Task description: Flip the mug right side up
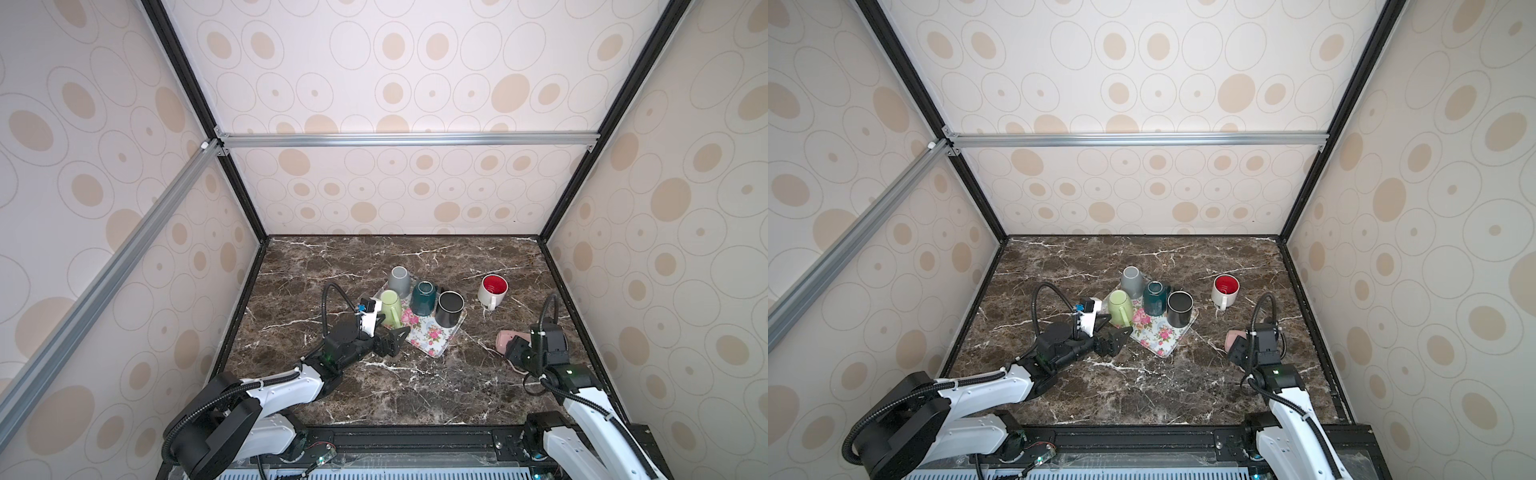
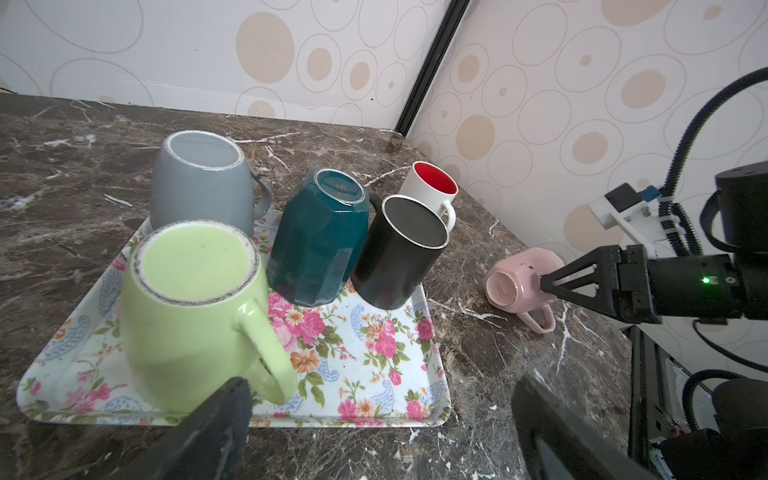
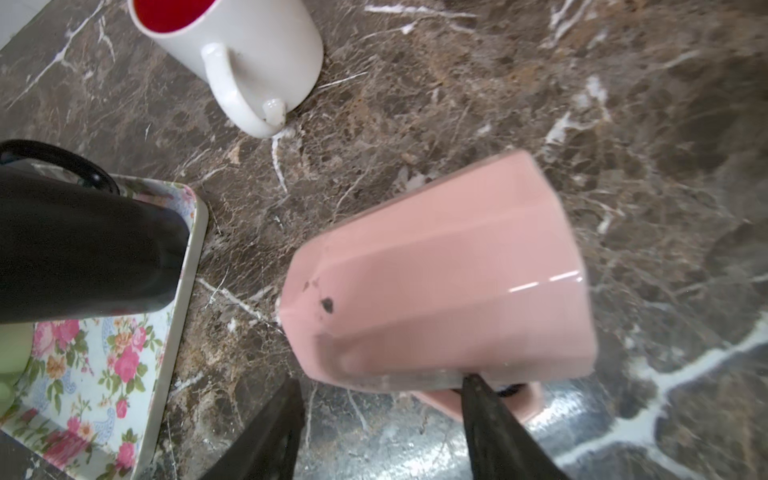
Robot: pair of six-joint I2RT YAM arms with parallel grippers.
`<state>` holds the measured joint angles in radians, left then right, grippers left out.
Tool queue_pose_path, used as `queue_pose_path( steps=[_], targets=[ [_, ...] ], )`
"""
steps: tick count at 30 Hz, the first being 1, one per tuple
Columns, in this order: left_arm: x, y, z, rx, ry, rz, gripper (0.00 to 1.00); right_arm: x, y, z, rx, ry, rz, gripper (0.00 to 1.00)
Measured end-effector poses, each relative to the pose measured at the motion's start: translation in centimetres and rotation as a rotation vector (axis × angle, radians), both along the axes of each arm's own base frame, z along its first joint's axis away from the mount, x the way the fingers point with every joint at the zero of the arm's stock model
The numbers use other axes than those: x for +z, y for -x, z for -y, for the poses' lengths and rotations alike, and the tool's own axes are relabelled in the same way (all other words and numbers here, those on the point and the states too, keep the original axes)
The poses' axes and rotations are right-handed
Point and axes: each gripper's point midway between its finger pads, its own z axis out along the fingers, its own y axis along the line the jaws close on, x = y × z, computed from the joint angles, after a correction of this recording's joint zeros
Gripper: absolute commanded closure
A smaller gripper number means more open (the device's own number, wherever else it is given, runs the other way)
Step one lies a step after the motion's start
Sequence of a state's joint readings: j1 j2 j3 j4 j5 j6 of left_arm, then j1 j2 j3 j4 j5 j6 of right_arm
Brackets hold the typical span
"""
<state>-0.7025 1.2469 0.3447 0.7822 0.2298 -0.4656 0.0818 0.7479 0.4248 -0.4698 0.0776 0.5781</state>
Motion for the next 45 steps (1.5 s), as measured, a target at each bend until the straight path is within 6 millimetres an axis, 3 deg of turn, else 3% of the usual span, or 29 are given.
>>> queue_pose_path(
  steps=[8,15,24,29,36,45],
  targets=[
    [-0.9,-0.1,0.1,0.000,-0.017,-0.018,0.02,0.8,-1.2,-0.8,0.059,-0.009,0.086,0.41],
    [-1.3,-0.1,0.1,-0.002,-0.029,-0.020,0.02,1.4,-1.3,-0.2,0.047,0.028,0.066,0.27],
    [-1.3,-0.1,0.1,-0.003,-0.030,-0.020,0.02,4.9,-3.6,2.5,0.001,0.198,-0.045,0.10],
    [-1.3,-0.1,0.1,-0.003,-0.030,-0.020,0.02,3.7,-3.9,3.5,0.012,0.219,-0.131,0.08],
    [-1.3,-0.1,0.2,-0.006,-0.029,-0.020,0.02,2.7,-4.2,6.2,-0.048,0.114,-0.142,0.09],
    [-1.3,0.0,0.2,-0.009,-0.029,-0.020,0.02,2.0,-5.9,3.1,0.104,-0.027,-0.081,0.14]
  ],
)
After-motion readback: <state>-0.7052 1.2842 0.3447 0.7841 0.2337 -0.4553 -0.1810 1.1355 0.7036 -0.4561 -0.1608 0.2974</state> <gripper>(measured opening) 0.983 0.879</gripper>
